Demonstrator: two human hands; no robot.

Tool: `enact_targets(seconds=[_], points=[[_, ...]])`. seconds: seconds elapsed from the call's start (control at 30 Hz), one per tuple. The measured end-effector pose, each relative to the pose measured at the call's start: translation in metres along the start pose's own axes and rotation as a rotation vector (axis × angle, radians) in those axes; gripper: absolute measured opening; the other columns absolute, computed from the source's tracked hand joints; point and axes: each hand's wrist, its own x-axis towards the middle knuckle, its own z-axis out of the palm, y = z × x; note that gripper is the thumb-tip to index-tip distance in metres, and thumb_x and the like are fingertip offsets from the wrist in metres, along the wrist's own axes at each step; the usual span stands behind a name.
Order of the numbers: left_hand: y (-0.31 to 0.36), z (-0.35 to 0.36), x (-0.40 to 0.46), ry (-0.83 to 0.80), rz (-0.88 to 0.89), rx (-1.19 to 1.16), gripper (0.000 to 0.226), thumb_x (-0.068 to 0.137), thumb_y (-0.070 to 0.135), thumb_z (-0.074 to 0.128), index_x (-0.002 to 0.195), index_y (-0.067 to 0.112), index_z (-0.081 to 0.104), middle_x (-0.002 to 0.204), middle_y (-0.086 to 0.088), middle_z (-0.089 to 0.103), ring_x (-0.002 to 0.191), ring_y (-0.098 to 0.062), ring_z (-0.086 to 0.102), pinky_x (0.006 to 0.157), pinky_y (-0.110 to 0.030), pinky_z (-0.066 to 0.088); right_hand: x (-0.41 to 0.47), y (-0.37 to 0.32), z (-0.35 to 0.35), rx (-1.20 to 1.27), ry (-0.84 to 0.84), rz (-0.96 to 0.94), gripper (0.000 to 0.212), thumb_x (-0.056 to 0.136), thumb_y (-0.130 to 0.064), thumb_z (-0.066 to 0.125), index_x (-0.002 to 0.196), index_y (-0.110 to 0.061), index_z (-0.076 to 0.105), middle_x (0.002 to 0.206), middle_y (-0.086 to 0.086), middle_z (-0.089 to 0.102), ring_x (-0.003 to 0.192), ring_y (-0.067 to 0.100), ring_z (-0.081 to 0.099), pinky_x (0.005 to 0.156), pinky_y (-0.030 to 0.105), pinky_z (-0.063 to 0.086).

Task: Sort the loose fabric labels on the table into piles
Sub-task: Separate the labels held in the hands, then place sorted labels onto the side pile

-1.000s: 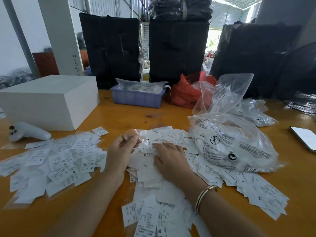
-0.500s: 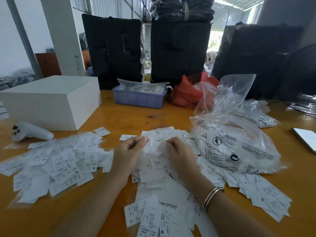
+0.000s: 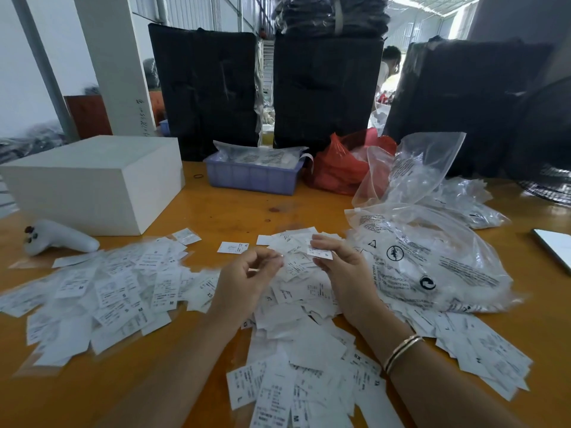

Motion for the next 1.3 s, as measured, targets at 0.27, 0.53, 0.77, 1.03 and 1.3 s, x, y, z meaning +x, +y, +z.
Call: enact_targets(seconds=[0.27,0.53,0.77,1.03,1.3], points=[[-0.004,0.001,0.002,-0.068,-0.041,0.02,0.004,0.08,0.028,0.071,0.083,0.029,0.069,0.08,0.011,0.07,0.074,-0.006,0.063,0.065,-0.013,0.05,-0.002,0.007,0.007,0.046,-0.107,-0.013,0.041,0.089,0.005,0.052,0.088,-0.027,0.078,0.103,-0.004,0.072,0.102,0.014,0.065,0.085,0.023,0.05],[-0.006,0.002,0.002,-0.09,-0.059,0.123,0.015,0.078,0.031,0.074,0.08,0.041,0.062,0.075,0.023,0.066,0.076,0.005,0.061,0.064,-0.005,0.046,-0.006,0.006,0.007,0.285,-0.19,0.044,0.055,0.082,0.017,0.033,0.099,-0.012,0.076,0.107,0.005,0.068,0.101,0.019,0.063,0.085,0.025,0.051],[-0.006,0.001,0.002,-0.149,-0.081,0.113,0.006,0.08,0.032,0.071,0.083,0.035,0.066,0.075,0.024,0.068,0.071,0.003,0.064,0.063,-0.008,0.048,-0.005,0.005,0.012,0.172,-0.029,0.035,0.041,0.085,0.004,0.06,0.096,-0.033,0.075,0.081,-0.008,0.068,0.079,0.008,0.062,0.077,0.02,0.05],[-0.005,0.002,0.003,-0.122,-0.115,0.071,0.003,0.082,0.029,0.07,0.083,0.026,0.069,0.067,0.016,0.07,0.064,0.004,0.062,0.059,-0.004,0.043,-0.01,0.005,0.019,0.121,-0.03,-0.029,0.042,0.083,0.001,0.065,0.106,-0.035,0.067,0.087,0.0,0.056,0.078,0.01,0.064,0.078,0.025,0.052],[-0.004,0.0,0.002,-0.103,-0.081,0.141,0.02,0.087,0.035,0.062,0.071,0.026,0.069,0.072,0.019,0.067,0.068,-0.001,0.06,0.055,-0.013,0.046,-0.015,0.0,0.02,-0.128,-0.076,-0.103,0.04,0.087,0.0,0.06,0.101,-0.036,0.068,0.092,-0.006,0.07,0.084,0.01,0.063,0.078,0.024,0.053]])
